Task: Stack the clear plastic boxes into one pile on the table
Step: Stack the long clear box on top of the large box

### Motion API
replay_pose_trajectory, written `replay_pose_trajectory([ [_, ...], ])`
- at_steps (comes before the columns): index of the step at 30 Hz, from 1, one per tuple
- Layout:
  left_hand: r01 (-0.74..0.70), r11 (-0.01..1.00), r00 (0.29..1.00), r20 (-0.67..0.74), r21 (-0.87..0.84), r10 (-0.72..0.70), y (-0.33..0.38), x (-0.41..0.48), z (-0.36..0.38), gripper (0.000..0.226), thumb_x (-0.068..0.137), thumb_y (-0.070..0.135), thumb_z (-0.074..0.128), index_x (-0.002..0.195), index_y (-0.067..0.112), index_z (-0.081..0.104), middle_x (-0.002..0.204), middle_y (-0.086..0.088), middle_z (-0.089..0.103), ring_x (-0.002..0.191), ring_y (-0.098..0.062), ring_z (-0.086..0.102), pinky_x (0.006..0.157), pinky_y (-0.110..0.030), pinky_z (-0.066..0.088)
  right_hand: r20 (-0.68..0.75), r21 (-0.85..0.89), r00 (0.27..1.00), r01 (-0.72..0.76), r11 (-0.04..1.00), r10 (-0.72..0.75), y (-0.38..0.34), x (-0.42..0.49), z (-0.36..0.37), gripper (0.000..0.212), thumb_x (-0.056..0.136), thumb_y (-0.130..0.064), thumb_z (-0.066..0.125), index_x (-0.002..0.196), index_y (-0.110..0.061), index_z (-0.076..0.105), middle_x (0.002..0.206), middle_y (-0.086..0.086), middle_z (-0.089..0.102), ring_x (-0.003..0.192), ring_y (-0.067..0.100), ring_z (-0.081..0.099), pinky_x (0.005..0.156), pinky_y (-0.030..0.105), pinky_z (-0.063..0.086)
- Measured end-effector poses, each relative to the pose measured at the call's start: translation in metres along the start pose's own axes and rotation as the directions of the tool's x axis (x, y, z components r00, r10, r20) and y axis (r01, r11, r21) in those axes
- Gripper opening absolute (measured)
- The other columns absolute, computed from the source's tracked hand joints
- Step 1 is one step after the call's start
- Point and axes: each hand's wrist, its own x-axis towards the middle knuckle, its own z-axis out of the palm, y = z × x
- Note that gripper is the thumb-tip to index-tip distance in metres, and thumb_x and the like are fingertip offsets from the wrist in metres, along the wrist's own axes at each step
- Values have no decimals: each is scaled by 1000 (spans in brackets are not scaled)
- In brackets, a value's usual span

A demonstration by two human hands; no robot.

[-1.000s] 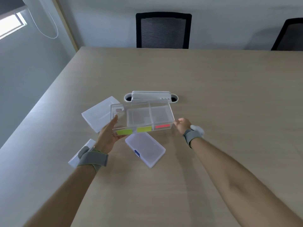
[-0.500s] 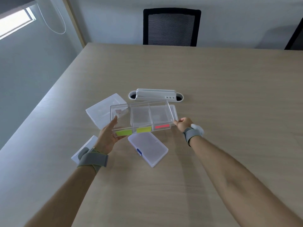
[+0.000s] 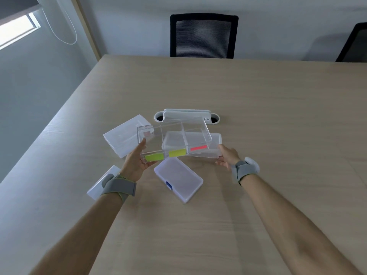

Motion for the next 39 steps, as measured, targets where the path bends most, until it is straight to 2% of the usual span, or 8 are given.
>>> replay_pose_trajectory([
  [3,8,1000,1000,25,-22,-7,0,2,5,23,88,35,54,98,14,54,102,-3,52,73,-18,68,53,-29,60,-48,84,998,44,995,-40,-1,-12,-7,19,79,-26,64,68,-11,60,70,5,60,58,17,54,56,26,47],
  [6,-1,1000,1000,21,-19,2,0,4,9,16,88,34,54,87,18,56,90,0,53,61,-14,71,52,-29,59,-58,115,996,77,990,-70,-6,-24,-18,20,82,-25,63,69,-10,58,75,8,61,61,19,56,59,30,50],
  [12,13,1000,998,66,24,-15,7,15,5,19,87,40,53,89,22,57,75,5,73,60,-10,72,55,-27,59,-439,-125,851,261,957,-289,-13,-41,-42,47,90,-33,53,120,3,55,121,20,62,105,36,62,96,46,50],
  [17,32,996,998,47,81,-36,9,26,14,18,87,38,55,87,21,58,91,2,58,68,-16,70,60,-34,57,-655,-114,680,342,933,-329,-13,-52,-60,49,92,-30,51,125,5,51,126,26,57,117,38,54,100,46,45],
  [21,63,983,989,118,172,-84,11,37,28,33,89,39,50,114,18,52,100,3,57,88,-21,60,72,-35,51,-735,45,643,363,931,-215,-12,-55,-69,47,91,-38,49,116,1,54,119,22,56,107,34,55,92,43,46],
  [27,87,967,980,154,239,-126,2,49,43,51,90,40,48,134,15,44,125,-11,53,114,-32,52,91,-44,47,-688,310,717,432,847,-114,-8,-58,-76,48,95,-30,46,122,9,51,112,30,62,84,28,58,83,41,57],
  [30,108,962,981,129,251,-143,-3,56,45,52,89,41,50,134,16,44,134,-12,51,122,-33,50,96,-46,46,-672,389,734,456,800,-92,-7,-62,-70,43,95,-26,47,117,11,53,81,20,59,80,29,56,89,47,55],
  [39,124,955,986,76,268,-150,-11,73,43,56,86,45,52,134,16,44,139,-13,49,123,-32,50,102,-48,44,-585,486,807,434,759,-87,1,-66,-51,39,96,-23,46,113,11,53,78,18,58,75,30,59,89,46,54],
])
